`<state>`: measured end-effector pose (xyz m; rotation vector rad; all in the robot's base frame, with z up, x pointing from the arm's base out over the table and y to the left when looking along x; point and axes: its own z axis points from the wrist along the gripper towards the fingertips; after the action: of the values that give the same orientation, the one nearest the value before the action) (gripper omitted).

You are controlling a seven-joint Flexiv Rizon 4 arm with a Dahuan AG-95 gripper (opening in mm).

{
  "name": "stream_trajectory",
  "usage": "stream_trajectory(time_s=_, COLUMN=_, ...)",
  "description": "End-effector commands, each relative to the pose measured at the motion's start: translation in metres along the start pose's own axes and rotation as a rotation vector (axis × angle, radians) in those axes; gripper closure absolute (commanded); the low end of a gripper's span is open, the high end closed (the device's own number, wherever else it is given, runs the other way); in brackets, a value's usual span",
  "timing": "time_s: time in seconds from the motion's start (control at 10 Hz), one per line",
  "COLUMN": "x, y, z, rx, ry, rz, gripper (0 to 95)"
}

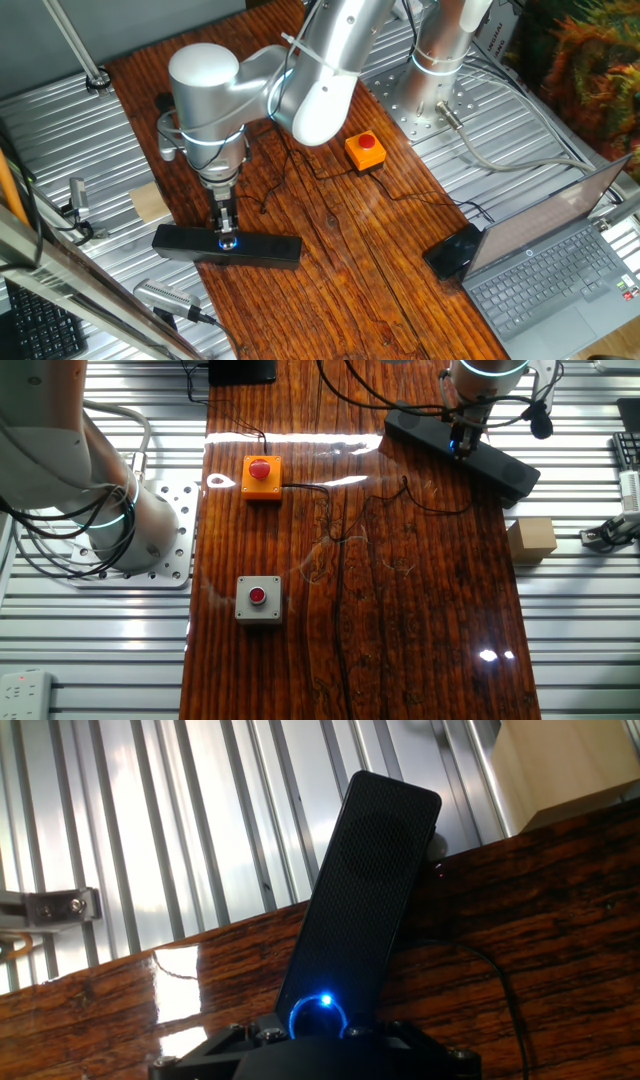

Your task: Turn the knob to decrease the volume of the speaker

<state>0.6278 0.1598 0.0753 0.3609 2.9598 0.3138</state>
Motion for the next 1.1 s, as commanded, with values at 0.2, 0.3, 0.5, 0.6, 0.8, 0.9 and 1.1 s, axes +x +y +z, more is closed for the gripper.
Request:
stream_trajectory(time_s=0.2, x=0.0006, y=-0.0005, z=0.0004, rx=0.007, ry=0.002, rz=0.002, gripper=57.0)
stream_trajectory(time_s=0.3, x=0.0006, y=-0.0006, z=0.0005, rx=0.013, ry=0.001, rz=0.002, gripper=57.0)
stream_trajectory(time_s=0.5, x=0.0006, y=-0.0006, z=0.0005, rx=0.015, ry=0.001, rz=0.002, gripper=57.0)
stream_trajectory(time_s=0.6, x=0.0006, y=-0.0006, z=0.0007, rx=0.018, ry=0.0, rz=0.005, gripper=57.0)
stream_trajectory(time_s=0.8, x=0.0008, y=-0.0009, z=0.0016, rx=0.022, ry=-0.005, rz=0.003, gripper=57.0)
stream_trajectory(time_s=0.9, x=0.0009, y=-0.001, z=0.0019, rx=0.025, ry=-0.006, rz=0.004, gripper=57.0)
stream_trajectory(time_s=1.1, x=0.001, y=-0.0011, z=0.0022, rx=0.028, ry=-0.006, rz=0.002, gripper=57.0)
